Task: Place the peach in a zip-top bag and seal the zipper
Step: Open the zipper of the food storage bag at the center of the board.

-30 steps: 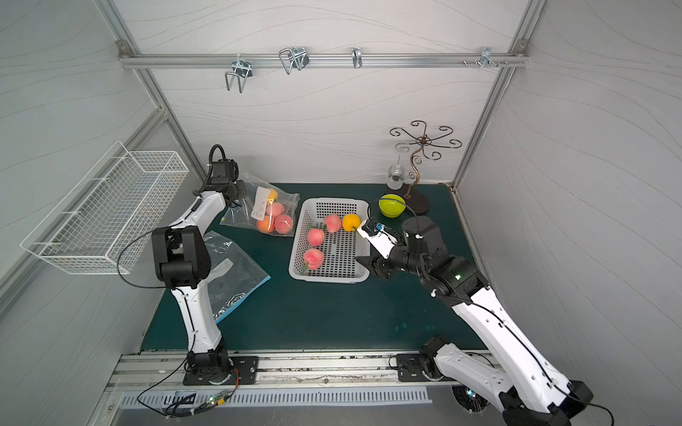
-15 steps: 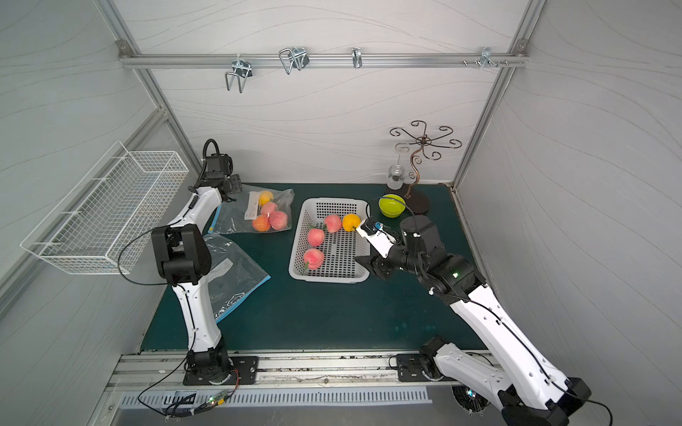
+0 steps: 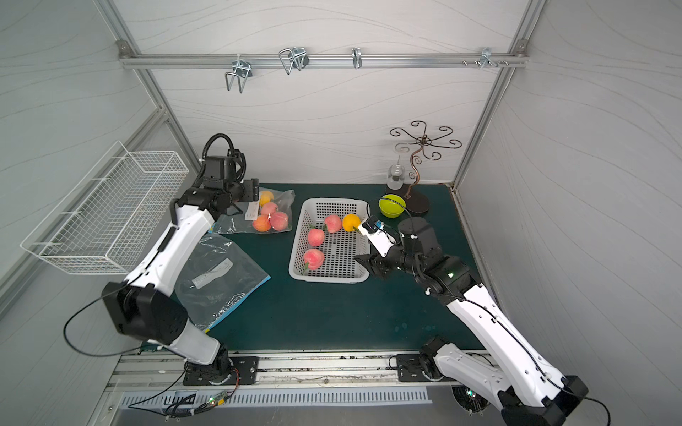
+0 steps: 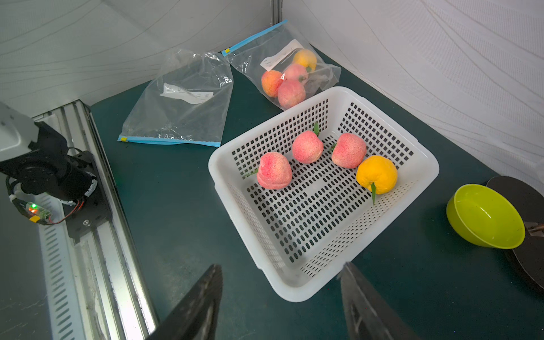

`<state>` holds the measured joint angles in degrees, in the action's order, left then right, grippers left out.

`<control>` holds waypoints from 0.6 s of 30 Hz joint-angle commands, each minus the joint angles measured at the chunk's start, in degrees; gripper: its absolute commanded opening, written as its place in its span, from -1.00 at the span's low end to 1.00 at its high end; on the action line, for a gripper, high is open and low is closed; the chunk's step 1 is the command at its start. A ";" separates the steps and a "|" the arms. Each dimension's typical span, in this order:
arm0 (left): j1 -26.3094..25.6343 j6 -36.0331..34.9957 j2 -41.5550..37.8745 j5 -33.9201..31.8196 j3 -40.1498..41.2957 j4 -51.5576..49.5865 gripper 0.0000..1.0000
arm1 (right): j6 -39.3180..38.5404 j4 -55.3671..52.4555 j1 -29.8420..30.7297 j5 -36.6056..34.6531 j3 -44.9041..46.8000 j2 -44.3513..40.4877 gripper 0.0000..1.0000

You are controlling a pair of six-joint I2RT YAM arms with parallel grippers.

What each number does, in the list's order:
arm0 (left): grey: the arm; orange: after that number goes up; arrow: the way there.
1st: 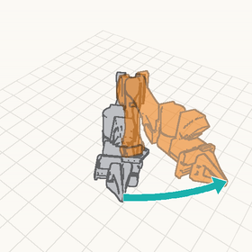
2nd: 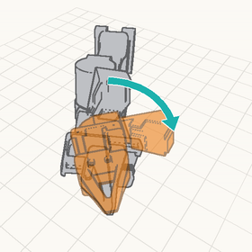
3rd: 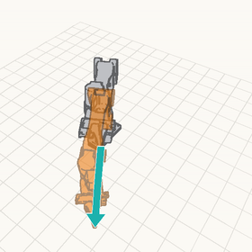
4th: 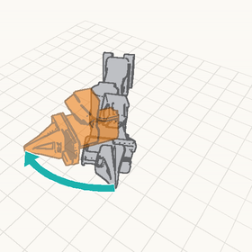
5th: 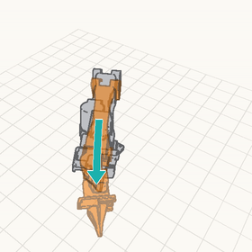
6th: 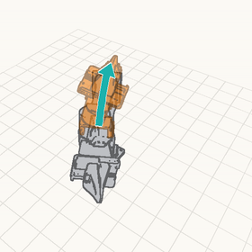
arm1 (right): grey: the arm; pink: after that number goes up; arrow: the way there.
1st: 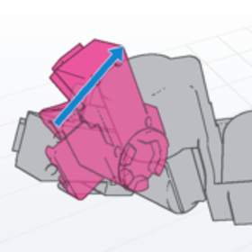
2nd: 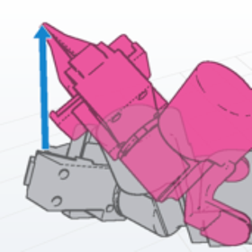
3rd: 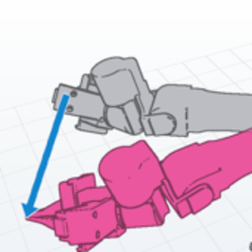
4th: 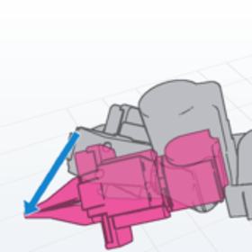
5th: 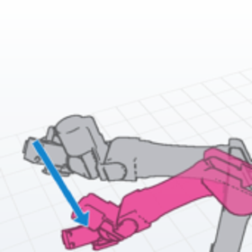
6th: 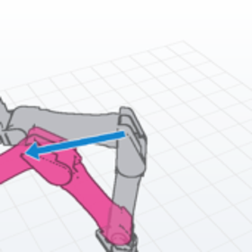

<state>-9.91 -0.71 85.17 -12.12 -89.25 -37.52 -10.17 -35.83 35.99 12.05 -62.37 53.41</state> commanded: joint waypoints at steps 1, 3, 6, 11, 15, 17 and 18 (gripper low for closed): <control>-2.05 0.95 -7.62 -1.46 3.97 -14.15 0.58 | 4.05 2.31 -1.04 -0.59 0.53 -0.89 0.30; -3.63 2.31 -12.16 -2.08 6.01 -20.18 0.58 | 5.07 2.26 -1.92 0.68 0.65 -0.65 0.30; -4.49 6.88 -17.23 -1.66 8.89 -29.91 0.55 | 6.49 2.36 -3.55 3.60 1.09 -0.11 0.30; -4.86 16.26 -21.11 2.74 15.55 -34.80 0.46 | 6.97 3.83 -4.40 5.87 2.41 0.19 0.30; -4.81 27.58 -24.01 7.24 26.14 -26.30 0.42 | 6.86 4.11 -4.74 6.97 2.34 0.12 0.30; -4.78 33.39 -26.26 7.07 32.39 -20.54 0.40 | 6.92 4.26 -4.79 7.63 2.25 0.04 0.30; -4.77 36.06 -27.43 5.67 34.93 -18.00 0.35 | 7.00 4.28 -4.79 8.00 2.27 -0.02 0.30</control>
<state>-14.44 23.18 60.53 -7.09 -58.43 -62.46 -4.12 -32.99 31.57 17.78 -60.25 53.54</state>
